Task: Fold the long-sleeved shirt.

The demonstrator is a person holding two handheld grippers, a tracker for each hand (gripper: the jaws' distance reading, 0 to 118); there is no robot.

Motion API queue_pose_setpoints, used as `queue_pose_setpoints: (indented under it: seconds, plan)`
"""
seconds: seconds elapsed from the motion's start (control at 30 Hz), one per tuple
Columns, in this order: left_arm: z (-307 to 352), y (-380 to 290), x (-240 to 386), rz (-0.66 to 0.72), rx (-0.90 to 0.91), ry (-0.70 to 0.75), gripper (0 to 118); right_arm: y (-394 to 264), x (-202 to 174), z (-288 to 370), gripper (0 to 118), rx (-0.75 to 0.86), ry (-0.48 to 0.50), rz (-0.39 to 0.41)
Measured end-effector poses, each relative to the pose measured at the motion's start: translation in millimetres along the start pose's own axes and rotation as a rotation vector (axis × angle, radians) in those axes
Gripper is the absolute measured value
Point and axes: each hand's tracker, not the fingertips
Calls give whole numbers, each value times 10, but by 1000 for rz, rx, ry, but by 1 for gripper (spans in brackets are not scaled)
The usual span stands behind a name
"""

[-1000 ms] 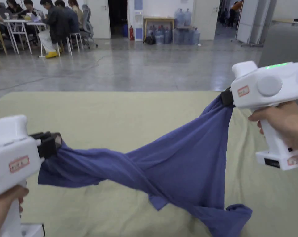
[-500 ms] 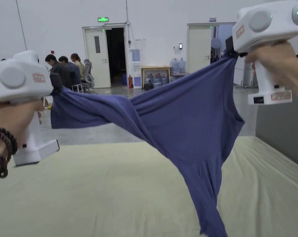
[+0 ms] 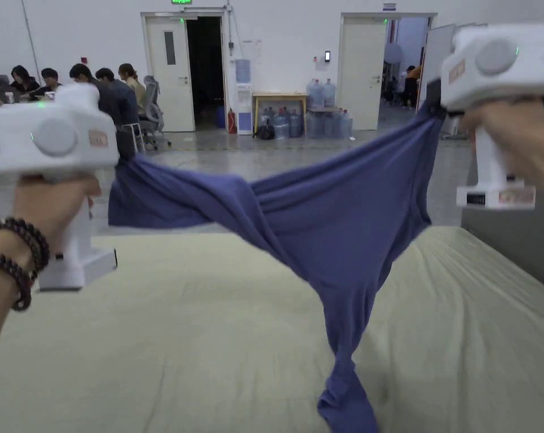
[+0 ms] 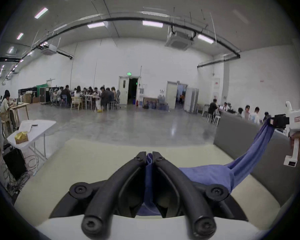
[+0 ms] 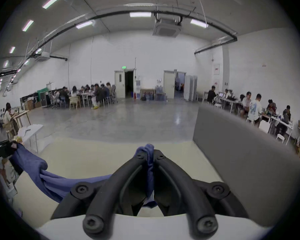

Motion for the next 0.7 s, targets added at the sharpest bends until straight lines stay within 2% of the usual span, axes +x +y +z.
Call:
queue_pose_setpoints:
  seconds: [0.13,0.23,0.3,0.37,0.43,0.5,0.6,0.7]
  plan:
    - [-97,-852,-24,-18,-105,-24,3,-920,-2,-381,6,-123,14,20]
    - [108,-1230,-64,13,-146,-39,3,-1347,-16,-173,6,-122,27,31]
    - [428,-1449,-131,98,-119,-78,3,-1598,-2,209,6,-109,70,39]
    - [883,-1671,-196,169,-83,-109,3,-1892,17,639,6,-126,96,84]
    - [1371,-2001,-204,156,-87,-90,3,-2266,50,1112,6,-150,116,133]
    - [1842,-2422,-220,136,-90,-73,3,-2747,121,1585,6,-197,141,135]
    - [2565,-3207,-184,107,-180,-60,3,-3540,249,2134,6,-317,191,58]
    - [3013,-3912,-168,97,-322,-49,3,-4354,249,2480,6,-488,177,75]
